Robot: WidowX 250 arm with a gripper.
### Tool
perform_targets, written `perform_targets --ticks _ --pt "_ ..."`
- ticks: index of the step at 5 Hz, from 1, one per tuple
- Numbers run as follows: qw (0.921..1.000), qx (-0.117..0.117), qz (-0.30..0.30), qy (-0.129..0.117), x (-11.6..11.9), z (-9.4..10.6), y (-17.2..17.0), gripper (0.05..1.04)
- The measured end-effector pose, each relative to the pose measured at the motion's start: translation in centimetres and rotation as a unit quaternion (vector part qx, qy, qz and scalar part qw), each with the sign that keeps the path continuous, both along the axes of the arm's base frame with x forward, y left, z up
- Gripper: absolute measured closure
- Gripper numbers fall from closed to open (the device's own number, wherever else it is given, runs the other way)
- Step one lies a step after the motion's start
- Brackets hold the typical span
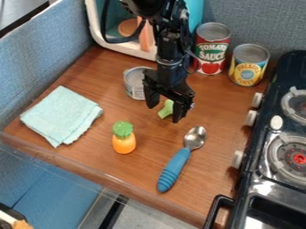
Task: Put the green broccoli from the center of the table to the left side of the table
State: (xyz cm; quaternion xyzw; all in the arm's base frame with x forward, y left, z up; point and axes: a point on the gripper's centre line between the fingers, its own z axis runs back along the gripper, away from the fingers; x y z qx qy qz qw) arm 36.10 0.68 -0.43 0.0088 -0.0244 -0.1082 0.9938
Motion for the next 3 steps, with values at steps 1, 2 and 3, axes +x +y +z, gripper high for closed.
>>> perform_targets --ticks 1,2,3 --pt "1.0 -0.003 0.004 0.0 0.86 -0.56 -0.14 0.083" --pt "0.9999 -0.002 0.009 0.009 0.7 -1.4 -0.03 0.137" --pt "0.9998 -0.005 0.017 -0.004 1.08 -1.41 0.11 0.421"
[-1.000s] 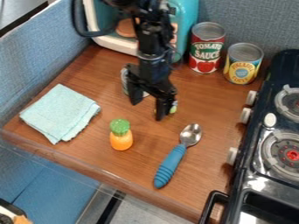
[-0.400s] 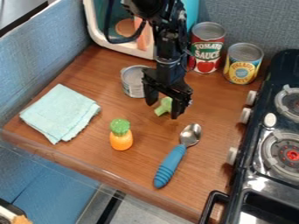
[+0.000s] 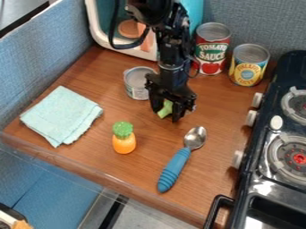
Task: Put the green broccoli from the center of the table to the left side of the table
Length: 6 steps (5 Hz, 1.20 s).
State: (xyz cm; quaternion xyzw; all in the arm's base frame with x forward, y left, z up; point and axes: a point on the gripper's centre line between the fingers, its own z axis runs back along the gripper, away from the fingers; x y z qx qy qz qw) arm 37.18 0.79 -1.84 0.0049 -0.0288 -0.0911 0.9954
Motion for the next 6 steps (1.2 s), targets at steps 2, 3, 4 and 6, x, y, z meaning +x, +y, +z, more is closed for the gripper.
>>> perform_targets --ticks 2,3,4,6 --pt "0.9999 -0.002 0.013 -0.002 0.0 0.0 0.8 0.521" --pt "0.999 -0.009 0.037 -0.022 0.0 3.5 3.5 0.521" --pt "0.995 -0.009 0.078 -0.061 -0.3 8.1 7.7 0.521" --pt "0.9868 0.004 0.152 -0.055 -0.4 7.2 14.9 0.521"
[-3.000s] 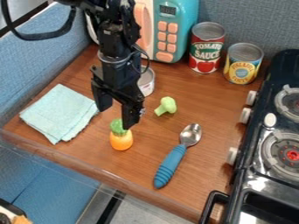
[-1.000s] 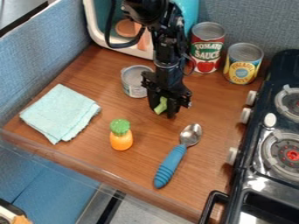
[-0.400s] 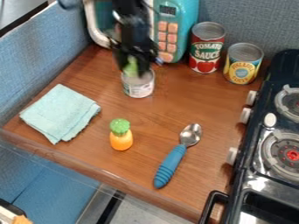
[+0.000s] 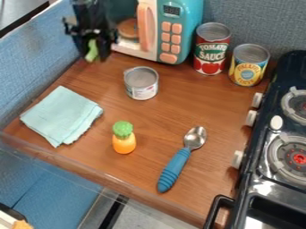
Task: Put the green broccoli from the center of the table to the left side of the table
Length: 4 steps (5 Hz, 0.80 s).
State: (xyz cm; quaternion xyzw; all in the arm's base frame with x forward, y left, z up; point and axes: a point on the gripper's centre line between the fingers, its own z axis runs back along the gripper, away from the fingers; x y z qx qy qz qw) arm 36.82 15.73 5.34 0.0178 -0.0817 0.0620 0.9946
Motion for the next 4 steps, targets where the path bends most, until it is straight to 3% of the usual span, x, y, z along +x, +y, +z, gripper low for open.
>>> perform_targets --ticks 1,3,4 --pt "0.9996 0.013 0.011 0.022 1.1 -2.4 1.5 0.521" --pt "0.9972 0.011 0.019 0.071 1.4 -5.8 2.6 0.521" --pt "0.997 0.007 0.021 0.075 1.3 -5.9 2.4 0.446"
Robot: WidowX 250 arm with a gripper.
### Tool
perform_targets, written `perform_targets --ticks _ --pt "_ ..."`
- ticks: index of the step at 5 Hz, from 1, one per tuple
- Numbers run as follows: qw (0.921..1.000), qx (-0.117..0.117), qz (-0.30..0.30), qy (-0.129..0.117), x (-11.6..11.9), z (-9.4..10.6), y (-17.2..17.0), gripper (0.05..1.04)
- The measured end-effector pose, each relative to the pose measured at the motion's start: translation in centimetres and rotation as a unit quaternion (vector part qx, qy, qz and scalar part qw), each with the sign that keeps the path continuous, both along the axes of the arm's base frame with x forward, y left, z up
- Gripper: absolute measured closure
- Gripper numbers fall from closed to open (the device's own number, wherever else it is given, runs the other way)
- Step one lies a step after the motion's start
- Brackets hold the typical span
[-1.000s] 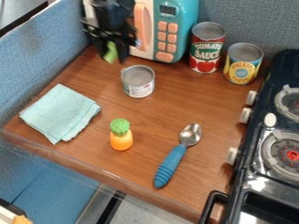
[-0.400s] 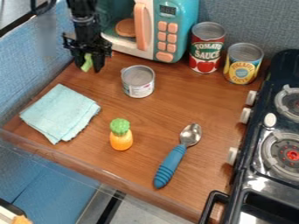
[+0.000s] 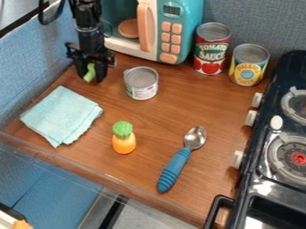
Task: Put the green broccoli from the center of the table to the left side of the table
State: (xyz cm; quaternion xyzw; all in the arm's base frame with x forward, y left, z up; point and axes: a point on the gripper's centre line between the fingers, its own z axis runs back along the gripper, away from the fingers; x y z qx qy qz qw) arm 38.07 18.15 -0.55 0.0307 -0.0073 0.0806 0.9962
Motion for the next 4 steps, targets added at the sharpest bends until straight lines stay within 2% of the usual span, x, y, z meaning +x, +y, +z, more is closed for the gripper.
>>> perform_targets --ticks 1,2,3,4 --pt "0.9999 -0.01 -0.003 0.006 -0.2 0.0 -0.4 0.161" --pt "0.9996 -0.008 -0.005 -0.027 0.4 3.1 -0.5 0.079" --pt "0.9984 -0.006 -0.012 -0.054 0.0 6.1 -0.9 0.083" --pt "0.9982 -0.01 -0.012 -0.057 -1.7 7.4 -0.9 0.083"
